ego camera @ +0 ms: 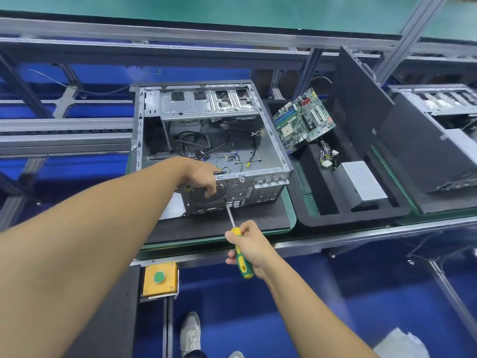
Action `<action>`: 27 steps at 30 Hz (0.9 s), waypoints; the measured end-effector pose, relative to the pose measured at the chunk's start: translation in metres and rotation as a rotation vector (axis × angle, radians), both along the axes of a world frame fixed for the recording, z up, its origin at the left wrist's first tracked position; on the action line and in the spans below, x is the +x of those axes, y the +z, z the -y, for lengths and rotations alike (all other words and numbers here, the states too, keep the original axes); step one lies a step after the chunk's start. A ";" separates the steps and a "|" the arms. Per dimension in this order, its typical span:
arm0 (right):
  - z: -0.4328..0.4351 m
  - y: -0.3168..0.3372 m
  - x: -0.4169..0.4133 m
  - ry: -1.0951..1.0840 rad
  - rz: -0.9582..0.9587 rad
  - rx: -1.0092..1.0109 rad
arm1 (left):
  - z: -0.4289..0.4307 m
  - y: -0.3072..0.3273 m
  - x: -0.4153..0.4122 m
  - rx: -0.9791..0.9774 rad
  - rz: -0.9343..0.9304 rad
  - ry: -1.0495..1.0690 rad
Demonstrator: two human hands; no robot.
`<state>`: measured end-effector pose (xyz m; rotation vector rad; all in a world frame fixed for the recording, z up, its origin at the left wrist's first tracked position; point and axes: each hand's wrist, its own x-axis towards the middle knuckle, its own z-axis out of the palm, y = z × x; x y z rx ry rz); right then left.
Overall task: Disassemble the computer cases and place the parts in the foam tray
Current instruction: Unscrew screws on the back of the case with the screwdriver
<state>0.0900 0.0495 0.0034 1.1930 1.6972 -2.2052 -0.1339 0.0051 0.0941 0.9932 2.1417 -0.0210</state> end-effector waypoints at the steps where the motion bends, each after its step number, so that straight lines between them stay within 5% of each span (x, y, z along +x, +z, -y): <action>1: 0.001 0.000 -0.001 0.008 0.010 0.008 | 0.001 0.000 0.000 0.003 0.008 0.007; 7: 0.001 0.006 -0.005 -0.008 0.040 -0.205 | 0.002 0.003 0.001 0.001 0.004 -0.005; 12: 0.000 0.001 -0.002 0.015 -0.011 0.011 | 0.003 0.005 0.003 -0.008 0.001 -0.002; 20: 0.000 0.008 -0.007 -0.020 0.064 -0.162 | 0.003 0.005 0.005 -0.014 0.011 0.032; 27: -0.002 -0.006 -0.006 -0.054 -0.003 -0.001 | 0.002 0.004 0.004 0.006 0.006 0.041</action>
